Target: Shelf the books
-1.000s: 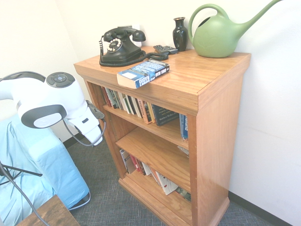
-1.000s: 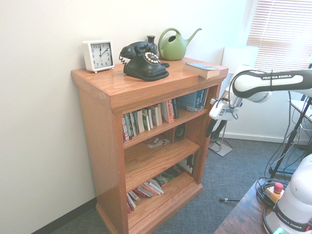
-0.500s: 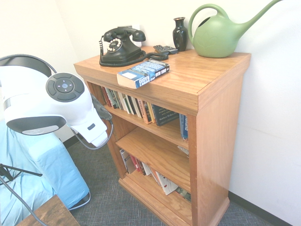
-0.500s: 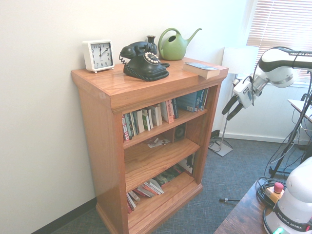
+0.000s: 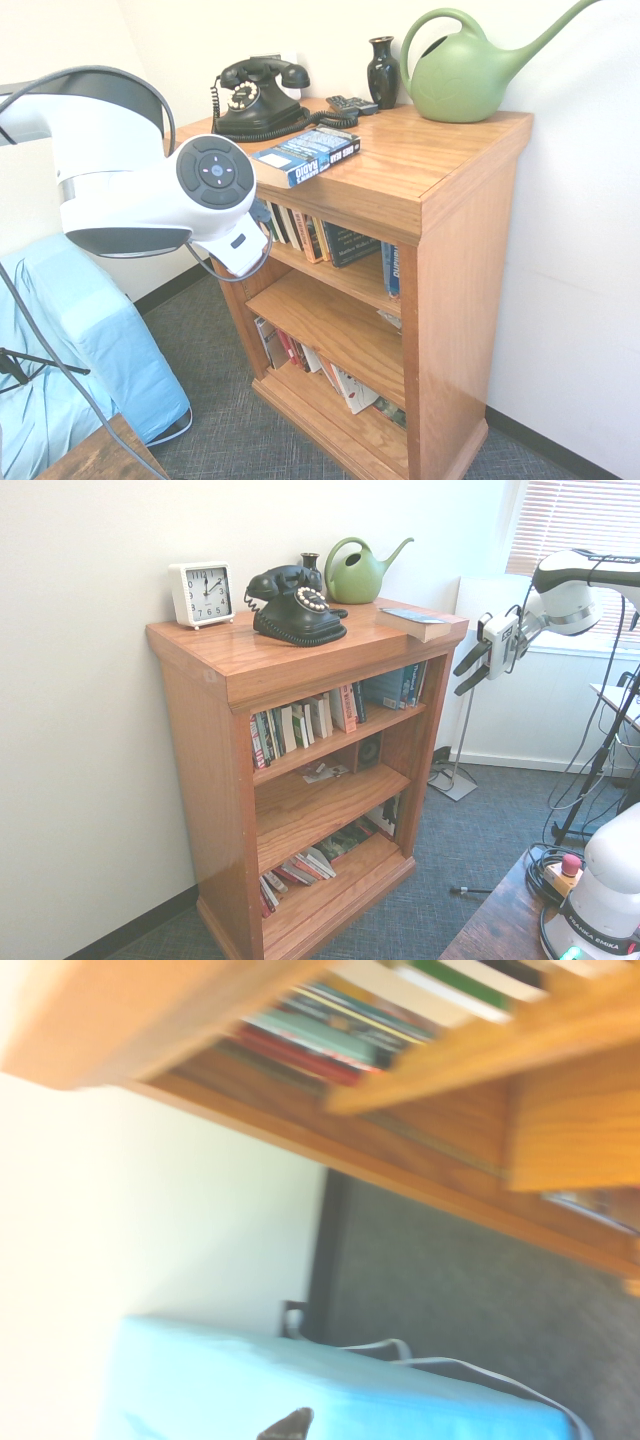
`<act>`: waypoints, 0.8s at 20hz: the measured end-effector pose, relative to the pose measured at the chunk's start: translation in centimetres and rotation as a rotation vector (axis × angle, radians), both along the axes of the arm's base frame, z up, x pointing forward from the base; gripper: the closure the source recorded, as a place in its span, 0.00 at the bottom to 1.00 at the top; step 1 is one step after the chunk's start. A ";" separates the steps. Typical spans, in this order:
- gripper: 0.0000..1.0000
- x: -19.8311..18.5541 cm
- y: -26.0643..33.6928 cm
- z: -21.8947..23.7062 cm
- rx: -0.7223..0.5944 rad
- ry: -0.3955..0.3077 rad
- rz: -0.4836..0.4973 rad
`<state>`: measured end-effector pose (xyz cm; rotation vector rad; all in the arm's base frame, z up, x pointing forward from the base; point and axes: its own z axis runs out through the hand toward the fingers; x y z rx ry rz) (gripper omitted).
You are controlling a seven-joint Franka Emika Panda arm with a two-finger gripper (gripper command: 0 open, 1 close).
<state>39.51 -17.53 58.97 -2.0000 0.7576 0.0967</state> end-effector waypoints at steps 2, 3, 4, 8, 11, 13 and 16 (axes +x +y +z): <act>0.00 0.4 -1.1 0.1 0.048 -0.019 0.006; 0.00 0.6 -1.6 -0.1 0.070 -0.027 0.005; 0.00 0.8 -2.0 -0.4 0.090 -0.032 0.004; 0.00 2.0 -2.4 -1.6 0.143 -0.047 0.001; 0.00 2.8 -1.8 -0.9 0.176 -0.079 0.002; 0.00 3.1 -1.8 0.4 0.186 -0.107 0.005; 0.00 2.6 -3.0 2.3 0.209 -0.144 -0.002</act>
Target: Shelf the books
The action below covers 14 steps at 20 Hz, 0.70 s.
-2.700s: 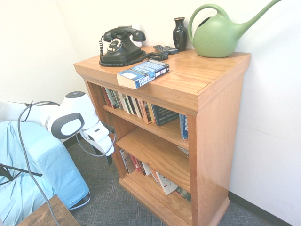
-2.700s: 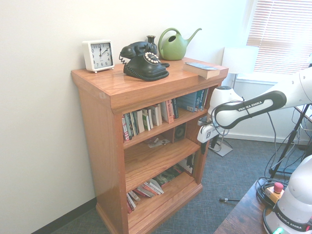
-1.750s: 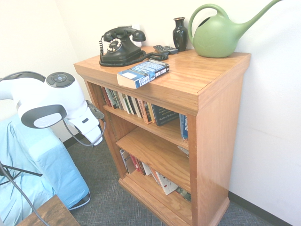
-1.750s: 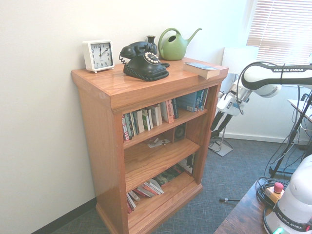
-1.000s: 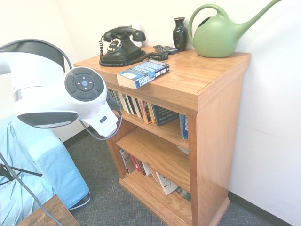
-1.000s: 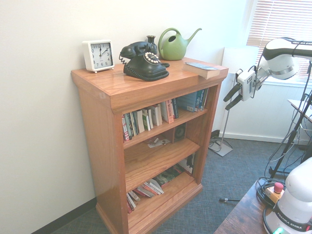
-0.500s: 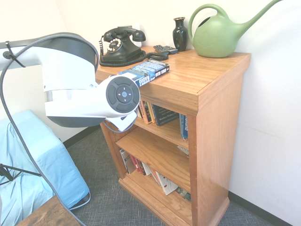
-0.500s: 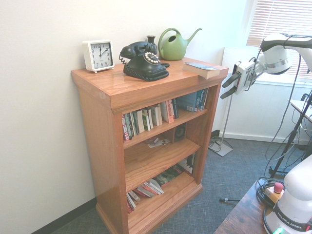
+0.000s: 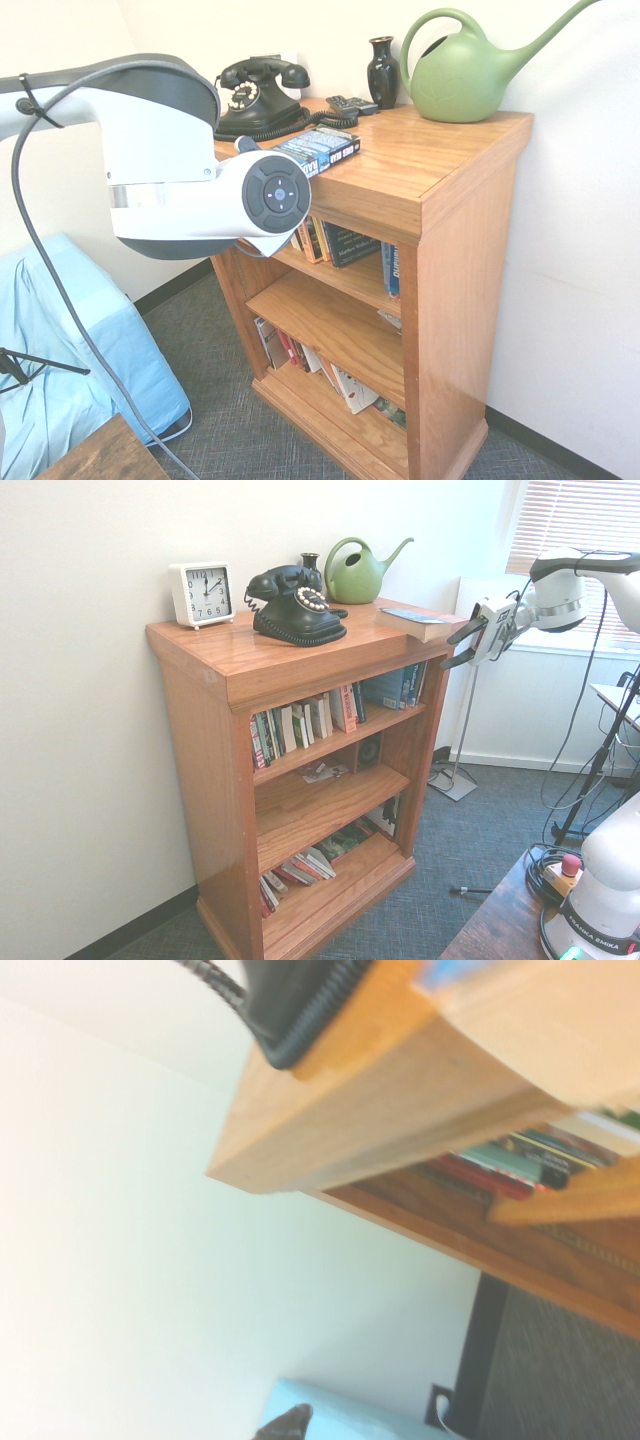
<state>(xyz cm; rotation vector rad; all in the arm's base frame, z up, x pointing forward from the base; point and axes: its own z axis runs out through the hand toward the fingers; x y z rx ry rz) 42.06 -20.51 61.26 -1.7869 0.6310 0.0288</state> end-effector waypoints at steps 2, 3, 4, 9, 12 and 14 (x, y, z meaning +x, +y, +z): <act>0.00 -0.5 -1.3 0.3 0.017 -0.005 -0.014; 0.00 -0.5 -1.8 0.2 0.022 -0.003 -0.020; 0.00 -0.3 -2.1 0.0 0.026 -0.001 -0.024; 0.00 1.1 -3.1 -0.4 0.054 -0.001 -0.033; 0.00 1.6 -3.9 0.0 0.062 -0.014 -0.041; 0.00 2.1 -4.1 0.1 0.066 -0.019 -0.042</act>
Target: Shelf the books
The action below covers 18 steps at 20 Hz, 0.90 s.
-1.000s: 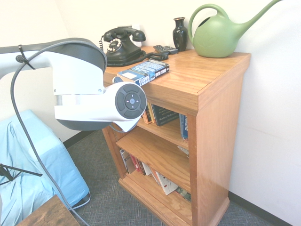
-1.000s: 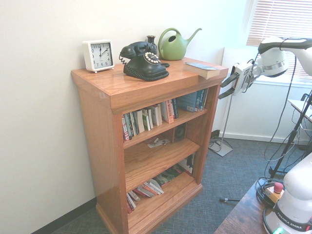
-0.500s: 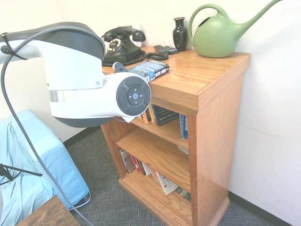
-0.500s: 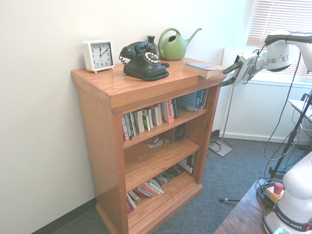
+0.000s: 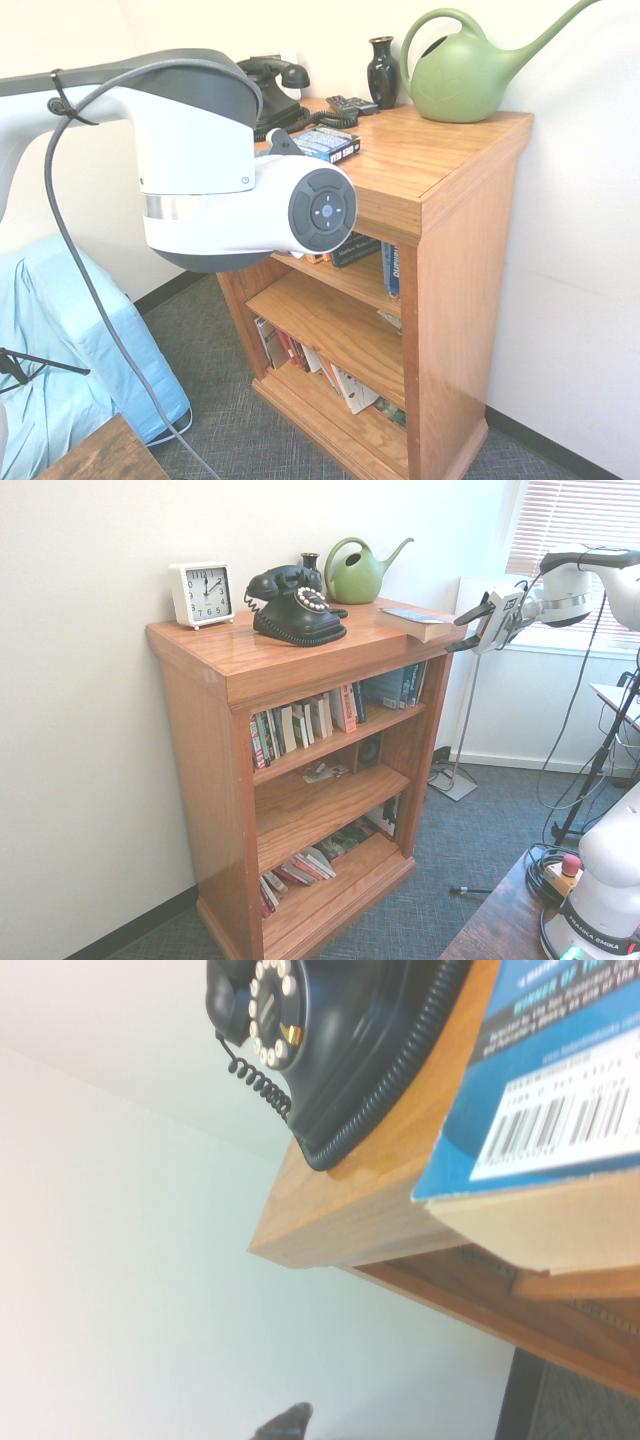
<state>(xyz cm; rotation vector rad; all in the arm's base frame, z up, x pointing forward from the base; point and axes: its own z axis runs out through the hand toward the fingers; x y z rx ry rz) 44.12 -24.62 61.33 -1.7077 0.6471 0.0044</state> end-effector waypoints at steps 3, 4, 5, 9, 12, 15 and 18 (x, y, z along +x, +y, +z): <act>0.00 0.9 -0.2 -0.3 0.012 -0.002 0.000; 0.00 1.3 -0.3 -0.3 0.017 -0.003 0.000; 0.00 1.7 -0.3 -0.3 0.020 -0.003 0.001; 0.00 3.5 0.0 0.1 0.029 0.010 0.015; 0.00 5.0 0.4 0.2 0.029 0.025 0.026; 0.00 6.4 0.6 -0.1 0.030 0.057 0.034; 0.00 7.8 0.6 -0.9 0.034 0.090 0.039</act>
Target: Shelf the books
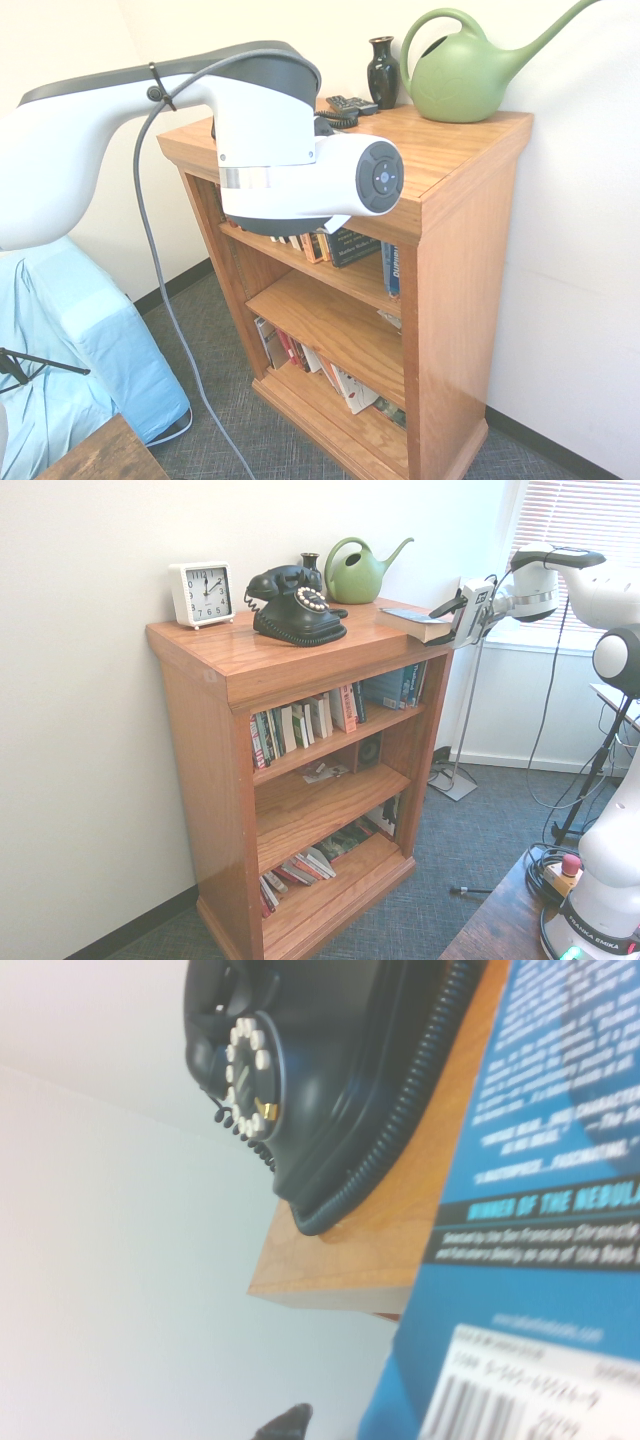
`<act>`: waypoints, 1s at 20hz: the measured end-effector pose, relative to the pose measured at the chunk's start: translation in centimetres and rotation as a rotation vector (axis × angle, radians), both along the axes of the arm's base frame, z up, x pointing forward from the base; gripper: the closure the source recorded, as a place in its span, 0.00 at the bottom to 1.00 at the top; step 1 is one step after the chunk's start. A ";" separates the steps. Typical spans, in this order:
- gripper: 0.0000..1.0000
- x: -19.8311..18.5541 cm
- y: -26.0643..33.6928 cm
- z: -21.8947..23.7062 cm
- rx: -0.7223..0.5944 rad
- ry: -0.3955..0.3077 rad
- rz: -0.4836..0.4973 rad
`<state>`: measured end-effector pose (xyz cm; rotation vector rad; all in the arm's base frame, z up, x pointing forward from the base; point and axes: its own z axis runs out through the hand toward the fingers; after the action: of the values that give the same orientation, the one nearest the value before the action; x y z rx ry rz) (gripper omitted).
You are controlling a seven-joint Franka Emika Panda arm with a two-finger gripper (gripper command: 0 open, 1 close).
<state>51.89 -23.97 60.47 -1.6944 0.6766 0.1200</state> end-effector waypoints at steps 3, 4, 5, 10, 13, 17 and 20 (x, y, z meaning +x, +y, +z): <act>0.00 0.5 0.1 -0.4 0.008 0.026 0.014; 0.00 0.5 0.1 -0.3 0.009 0.031 0.015; 0.00 0.5 0.1 -0.3 0.010 0.035 0.015; 0.00 0.5 0.0 -0.2 0.012 0.042 0.020; 0.00 0.5 0.1 -0.1 0.013 0.042 0.024; 1.00 0.5 0.2 0.0 0.013 0.042 0.028; 1.00 0.4 0.2 0.0 0.014 0.043 0.030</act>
<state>52.33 -23.79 60.49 -1.6935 0.6805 0.1824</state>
